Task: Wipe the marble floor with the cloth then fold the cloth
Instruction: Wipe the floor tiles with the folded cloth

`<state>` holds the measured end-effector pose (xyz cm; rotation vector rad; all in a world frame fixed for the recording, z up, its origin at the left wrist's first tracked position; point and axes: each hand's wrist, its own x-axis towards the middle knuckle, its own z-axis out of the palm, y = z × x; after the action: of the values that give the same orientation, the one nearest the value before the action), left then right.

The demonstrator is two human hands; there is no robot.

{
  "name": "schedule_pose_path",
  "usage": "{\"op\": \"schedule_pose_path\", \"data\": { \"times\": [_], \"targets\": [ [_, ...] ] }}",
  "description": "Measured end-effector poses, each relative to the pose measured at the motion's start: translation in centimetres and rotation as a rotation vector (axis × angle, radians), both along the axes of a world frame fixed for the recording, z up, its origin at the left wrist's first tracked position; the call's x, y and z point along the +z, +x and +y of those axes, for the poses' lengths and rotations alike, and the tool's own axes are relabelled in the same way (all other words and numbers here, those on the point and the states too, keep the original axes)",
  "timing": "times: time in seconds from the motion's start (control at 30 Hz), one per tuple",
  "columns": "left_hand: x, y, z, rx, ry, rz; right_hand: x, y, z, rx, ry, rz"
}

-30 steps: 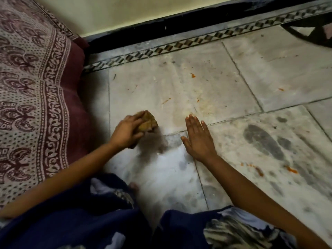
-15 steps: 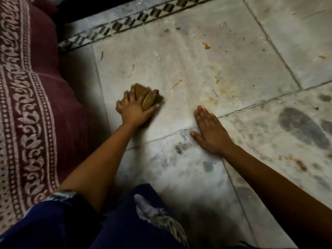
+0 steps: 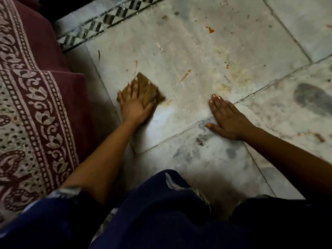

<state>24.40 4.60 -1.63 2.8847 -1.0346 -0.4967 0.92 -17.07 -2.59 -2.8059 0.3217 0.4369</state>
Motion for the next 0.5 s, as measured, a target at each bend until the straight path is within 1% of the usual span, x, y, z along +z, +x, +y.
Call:
{"op": "schedule_pose_path", "data": {
  "times": [0.07,0.13,0.2,0.27,0.37,0.43,0.5],
  "targets": [
    [0.4,-0.5,-3.3,0.012,-0.053,0.043,1.0,0.3,-0.3,-0.013,0.003,0.023],
    [0.6,-3.2,-4.2,-0.131,-0.097,0.033,1.7,0.8,-0.3,-0.058,0.006,-0.007],
    [0.3,-6.0,-2.0,-0.305,-0.108,0.006,1.7,1.5,-0.3,-0.072,0.021,-0.032],
    [0.0,-6.8,1.4,-0.378,-0.102,-0.001,1.0,2.0,-0.1,-0.060,0.031,-0.047],
    [-0.2,-3.8,3.5,-0.310,-0.058,-0.036,-0.2,1.9,0.1,-0.034,0.041,-0.055],
    [-0.6,-1.4,1.4,-0.182,-0.049,-0.038,-0.7,1.7,0.0,-0.031,0.030,-0.083],
    [-0.7,-1.2,-1.5,-0.074,-0.067,-0.039,-1.0,1.6,0.1,-0.020,0.024,-0.097]
  ]
}}
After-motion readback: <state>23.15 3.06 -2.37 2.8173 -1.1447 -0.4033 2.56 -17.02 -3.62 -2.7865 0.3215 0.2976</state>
